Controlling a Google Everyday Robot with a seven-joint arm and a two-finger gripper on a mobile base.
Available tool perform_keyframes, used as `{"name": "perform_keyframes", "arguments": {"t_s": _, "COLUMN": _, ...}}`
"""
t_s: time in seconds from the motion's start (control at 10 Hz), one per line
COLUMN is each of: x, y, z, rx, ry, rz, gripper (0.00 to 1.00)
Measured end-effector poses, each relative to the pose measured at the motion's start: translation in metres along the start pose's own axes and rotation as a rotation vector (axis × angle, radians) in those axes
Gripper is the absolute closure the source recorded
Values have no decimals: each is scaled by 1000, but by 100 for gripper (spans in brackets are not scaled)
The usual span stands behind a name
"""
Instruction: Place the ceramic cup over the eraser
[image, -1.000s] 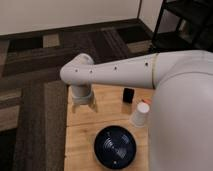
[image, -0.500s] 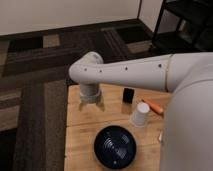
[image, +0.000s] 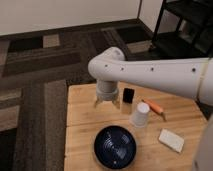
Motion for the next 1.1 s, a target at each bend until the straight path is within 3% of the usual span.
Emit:
{"name": "perform_keyframes", "arguments": {"t_s": 0.2, "x": 2, "y": -33, "z": -7, "rx": 25, "ry": 7, "rz": -17, "gripper": 35}}
{"name": "perform_keyframes", "arguments": {"t_s": 0.7, "x": -3, "y": -104, "z": -16, "rx": 112, "ry": -24, "rz": -103, "gripper": 35}}
{"name": "perform_keyframes", "arguments": {"t_s": 1.1, "x": -14, "y": -123, "z": -1, "rx": 79, "ry": -40, "rz": -145, "gripper": 35}}
